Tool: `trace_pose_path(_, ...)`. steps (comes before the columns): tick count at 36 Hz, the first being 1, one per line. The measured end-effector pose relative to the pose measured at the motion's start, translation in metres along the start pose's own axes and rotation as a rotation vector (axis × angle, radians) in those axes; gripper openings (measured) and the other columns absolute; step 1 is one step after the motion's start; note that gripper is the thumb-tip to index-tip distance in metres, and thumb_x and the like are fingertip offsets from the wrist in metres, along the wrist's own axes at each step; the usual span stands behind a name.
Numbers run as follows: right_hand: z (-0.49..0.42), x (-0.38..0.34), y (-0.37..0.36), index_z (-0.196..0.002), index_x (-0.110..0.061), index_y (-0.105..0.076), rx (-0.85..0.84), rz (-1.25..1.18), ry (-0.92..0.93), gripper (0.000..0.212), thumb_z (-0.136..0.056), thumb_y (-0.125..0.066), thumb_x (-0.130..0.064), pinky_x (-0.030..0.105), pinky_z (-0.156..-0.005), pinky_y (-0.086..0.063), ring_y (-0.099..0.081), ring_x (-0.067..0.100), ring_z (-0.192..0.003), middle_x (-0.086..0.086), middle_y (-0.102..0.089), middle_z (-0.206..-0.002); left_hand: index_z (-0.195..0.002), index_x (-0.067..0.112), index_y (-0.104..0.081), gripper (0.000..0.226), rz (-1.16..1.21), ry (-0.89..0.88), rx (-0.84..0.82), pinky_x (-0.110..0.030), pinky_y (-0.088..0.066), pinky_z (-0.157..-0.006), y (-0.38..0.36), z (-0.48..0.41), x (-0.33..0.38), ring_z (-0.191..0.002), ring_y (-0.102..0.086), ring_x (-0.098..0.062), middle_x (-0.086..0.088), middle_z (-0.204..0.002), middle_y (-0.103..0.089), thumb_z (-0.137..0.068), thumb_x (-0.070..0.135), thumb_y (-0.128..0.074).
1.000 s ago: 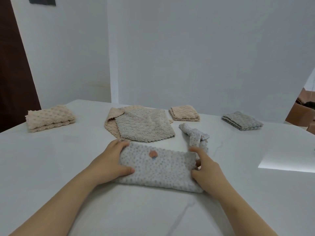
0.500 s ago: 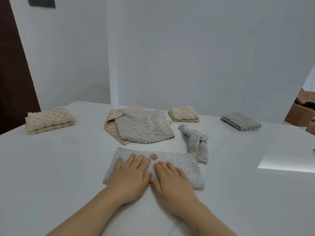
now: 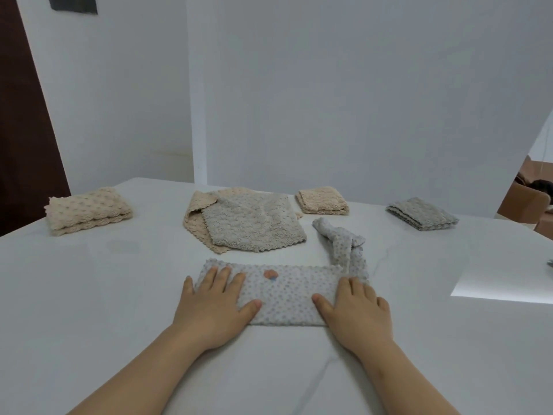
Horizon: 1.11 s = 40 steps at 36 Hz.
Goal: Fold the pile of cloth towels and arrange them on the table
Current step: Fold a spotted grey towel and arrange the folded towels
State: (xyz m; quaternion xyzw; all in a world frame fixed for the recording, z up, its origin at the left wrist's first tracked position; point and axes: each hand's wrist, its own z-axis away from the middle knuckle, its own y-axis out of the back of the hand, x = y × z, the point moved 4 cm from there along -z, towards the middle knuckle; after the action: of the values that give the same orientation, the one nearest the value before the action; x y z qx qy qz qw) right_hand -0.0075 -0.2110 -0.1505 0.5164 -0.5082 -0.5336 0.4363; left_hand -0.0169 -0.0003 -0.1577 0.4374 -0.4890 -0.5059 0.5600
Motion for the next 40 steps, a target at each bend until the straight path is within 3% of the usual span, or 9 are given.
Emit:
trace_pose_path(4, 0.001, 0.008, 0.014, -0.123, -0.016, -0.044, 0.059, 0.072, -0.069, 0.065, -0.086, -0.029, -0.068, 0.033, -0.096, -0.031, -0.041, 0.024, -0.120, 0.004, -0.047, -0.128, -0.148, 0.030, 0.002, 0.068, 0.024, -0.005, 0.023, -0.047, 0.007, -0.116, -0.001, -0.001, 0.007, -0.145, 0.012, -0.016, 0.004, -0.157, 0.010, -0.091, 0.063, -0.015)
trace_pose_path(8, -0.001, 0.015, 0.019, -0.111, -0.018, -0.046, -0.023, -0.028, -0.088, 0.058, -0.083, -0.038, -0.069, 0.035, -0.090, -0.033, -0.052, 0.022, -0.113, 0.000, -0.059, -0.116, -0.148, 0.028, 0.002, 0.072, 0.004, -0.029, 0.109, -0.046, 0.010, -0.115, 0.005, 0.000, 0.009, -0.144, 0.017, -0.017, 0.004, -0.157, 0.013, -0.088, 0.066, -0.009)
trace_pose_path(12, -0.001, 0.020, 0.018, -0.094, -0.020, -0.042, -0.095, -0.205, -0.074, 0.037, -0.087, -0.046, -0.055, 0.033, -0.084, -0.034, -0.054, 0.023, -0.107, 0.001, -0.058, -0.106, -0.147, 0.036, -0.003, 0.098, 0.013, -0.169, 0.170, -0.042, 0.011, -0.115, 0.010, 0.005, 0.022, -0.143, 0.018, -0.013, 0.010, -0.157, 0.009, -0.056, 0.067, 0.017)
trace_pose_path(14, -0.002, 0.020, 0.017, -0.083, -0.020, -0.038, -0.080, -0.250, -0.054, 0.028, -0.091, -0.046, -0.045, 0.033, -0.081, -0.036, -0.052, 0.025, -0.104, 0.002, -0.055, -0.102, -0.146, 0.039, -0.006, 0.081, 0.019, -0.194, 0.126, -0.041, 0.010, -0.115, 0.006, 0.005, 0.026, -0.144, 0.016, -0.013, 0.011, -0.157, 0.007, -0.072, 0.068, 0.008)
trace_pose_path(17, -0.004, 0.021, 0.017, -0.086, -0.017, -0.037, 0.006, -0.333, -0.039, 0.022, -0.093, -0.045, -0.036, 0.032, -0.075, -0.036, -0.051, 0.027, -0.098, 0.007, -0.056, -0.102, -0.146, 0.040, -0.004, 0.055, -0.001, -0.185, 0.046, -0.043, 0.008, -0.116, 0.000, 0.004, 0.028, -0.145, 0.011, -0.014, 0.010, -0.157, 0.005, -0.094, 0.056, -0.014)
trace_pose_path(24, -0.007, 0.032, 0.020, -0.098, -0.016, -0.040, 0.141, -0.613, -0.071, 0.014, -0.091, -0.051, -0.023, 0.033, -0.066, -0.037, -0.051, 0.027, -0.080, 0.004, -0.051, -0.078, -0.147, 0.038, -0.003, 0.054, -0.006, -0.181, 0.050, -0.047, 0.006, -0.116, -0.007, 0.007, 0.049, -0.145, 0.009, -0.018, 0.006, -0.158, 0.003, -0.096, 0.053, -0.015)
trace_pose_path(29, -0.010, 0.044, 0.026, -0.107, -0.019, -0.044, 0.185, -0.892, -0.129, 0.027, -0.085, -0.058, -0.010, 0.026, -0.056, -0.035, -0.049, 0.014, -0.070, -0.003, -0.050, -0.077, -0.146, 0.037, -0.010, 0.054, 0.043, -0.157, 0.084, -0.045, 0.002, -0.116, -0.002, 0.008, 0.051, -0.145, 0.006, -0.018, 0.007, -0.158, 0.000, -0.095, 0.054, -0.018)
trace_pose_path(33, -0.013, 0.050, 0.026, -0.111, -0.018, -0.049, 0.202, -1.087, -0.197, 0.034, -0.081, -0.061, -0.007, 0.032, -0.069, -0.044, -0.054, 0.021, -0.078, 0.000, -0.055, -0.083, -0.145, 0.037, -0.014, 0.050, 0.058, -0.186, 0.162, -0.041, -0.003, -0.116, 0.011, 0.007, 0.036, -0.145, 0.005, -0.014, 0.010, -0.157, -0.003, -0.097, 0.049, -0.021)
trace_pose_path(40, -0.013, 0.035, 0.038, -0.109, -0.016, -0.051, 0.191, -1.367, -0.151, 0.032, -0.084, -0.057, 0.002, 0.034, -0.067, -0.045, -0.055, 0.023, -0.077, 0.005, -0.057, -0.081, -0.145, 0.039, -0.014, 0.049, 0.038, -0.267, 0.029, -0.046, 0.001, -0.117, 0.002, 0.001, 0.028, -0.145, 0.007, -0.016, 0.009, -0.157, -0.001, -0.097, 0.049, -0.021)
